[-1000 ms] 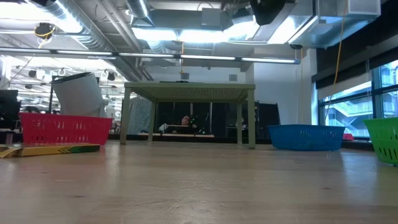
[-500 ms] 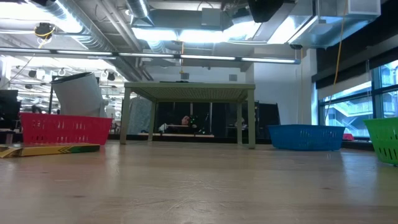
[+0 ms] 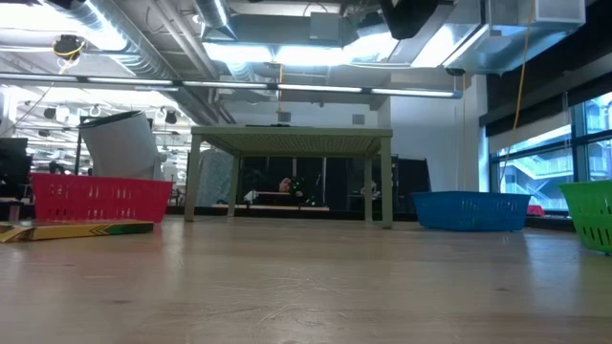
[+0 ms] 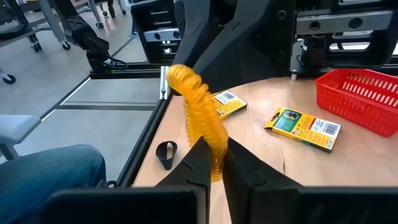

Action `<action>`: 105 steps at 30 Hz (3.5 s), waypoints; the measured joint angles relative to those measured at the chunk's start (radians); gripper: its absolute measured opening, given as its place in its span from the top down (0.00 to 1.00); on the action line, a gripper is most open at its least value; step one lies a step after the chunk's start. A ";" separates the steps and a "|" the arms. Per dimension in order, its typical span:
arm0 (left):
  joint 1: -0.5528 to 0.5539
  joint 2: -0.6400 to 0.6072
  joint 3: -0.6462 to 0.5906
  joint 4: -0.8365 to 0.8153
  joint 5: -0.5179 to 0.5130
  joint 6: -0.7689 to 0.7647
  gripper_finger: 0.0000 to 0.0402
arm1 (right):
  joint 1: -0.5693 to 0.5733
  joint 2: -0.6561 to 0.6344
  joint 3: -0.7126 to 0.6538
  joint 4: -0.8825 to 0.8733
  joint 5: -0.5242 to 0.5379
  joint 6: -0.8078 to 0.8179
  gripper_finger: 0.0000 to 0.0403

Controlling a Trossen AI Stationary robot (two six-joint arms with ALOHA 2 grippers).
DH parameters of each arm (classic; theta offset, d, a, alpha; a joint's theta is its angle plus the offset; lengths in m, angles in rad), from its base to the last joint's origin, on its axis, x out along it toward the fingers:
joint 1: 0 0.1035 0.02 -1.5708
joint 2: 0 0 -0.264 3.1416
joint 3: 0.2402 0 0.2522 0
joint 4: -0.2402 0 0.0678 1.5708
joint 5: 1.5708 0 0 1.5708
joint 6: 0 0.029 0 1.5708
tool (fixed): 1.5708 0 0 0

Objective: Pick & Place Office Desk Supplies
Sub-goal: Put the orange spring keychain into the blue bin, then put the yellow crayon box into the red bin

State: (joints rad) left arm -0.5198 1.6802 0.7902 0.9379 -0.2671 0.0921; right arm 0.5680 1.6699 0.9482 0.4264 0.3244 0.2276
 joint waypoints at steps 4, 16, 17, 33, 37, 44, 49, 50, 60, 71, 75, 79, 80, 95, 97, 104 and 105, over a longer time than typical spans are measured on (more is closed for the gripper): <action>-0.006 0.000 0.000 -0.001 0.000 0.000 0.89 | -0.001 0.000 0.000 0.000 0.000 0.000 0.95; -0.044 0.000 0.000 -0.003 -0.102 0.026 0.68 | 0.000 -0.056 -0.001 -0.218 0.091 0.094 0.95; -0.045 0.000 0.000 -0.006 -0.117 0.026 0.67 | -0.001 -0.070 -0.001 -0.255 0.105 0.122 0.95; -0.043 0.001 0.000 -0.052 -0.220 0.023 0.65 | -0.005 -0.261 -0.001 -0.879 0.278 0.333 0.93; -0.043 0.001 0.000 -0.052 -0.221 -0.001 0.65 | -0.005 -0.318 -0.001 -1.004 0.344 0.411 0.93; -0.043 0.001 0.000 -0.052 -0.240 -0.003 0.65 | -0.011 -0.371 -0.001 -1.284 0.492 0.662 0.93; -0.043 0.001 0.000 -0.052 -0.240 -0.002 0.65 | -0.057 -0.371 -0.015 -1.466 0.552 0.885 0.93; -0.043 0.001 0.000 -0.052 -0.240 -0.002 0.65 | -0.072 -0.370 -0.029 -1.474 0.551 0.901 0.93; -0.041 0.001 0.000 -0.052 -0.240 -0.001 0.65 | -0.329 -0.369 -0.175 -1.465 0.484 0.917 0.93; -0.041 0.001 0.000 -0.053 -0.240 -0.001 0.65 | -0.612 -0.369 -0.256 -1.297 0.418 0.815 0.93; -0.041 0.001 0.000 -0.057 -0.240 -0.001 0.65 | -0.651 -0.369 -0.263 -1.216 0.384 0.732 0.93; -0.041 0.001 0.000 -0.069 -0.240 -0.001 0.65 | -0.667 -0.369 -0.263 -1.191 0.389 0.715 0.93; -0.041 0.001 0.000 -0.075 -0.240 -0.001 0.65 | -0.669 -0.369 -0.263 -1.189 0.385 0.715 0.93; -0.041 0.001 0.000 -0.081 -0.240 -0.003 0.65 | -0.676 -0.368 -0.263 -1.188 0.356 0.706 0.83; -0.041 0.001 0.000 -0.081 -0.240 -0.003 0.65 | -0.676 -0.368 -0.263 -1.188 0.356 0.706 0.80; -0.041 0.001 0.000 -0.081 -0.240 -0.003 0.65 | -0.676 -0.368 -0.263 -1.188 0.356 0.706 0.71; -0.041 0.001 0.000 -0.082 -0.240 -0.003 0.65 | -0.676 -0.368 -0.263 -1.188 0.356 0.706 0.70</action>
State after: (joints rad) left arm -0.5610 1.6810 0.7902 0.8562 -0.5076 0.0891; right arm -0.1078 1.3018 0.6853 -0.7620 0.6800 0.9337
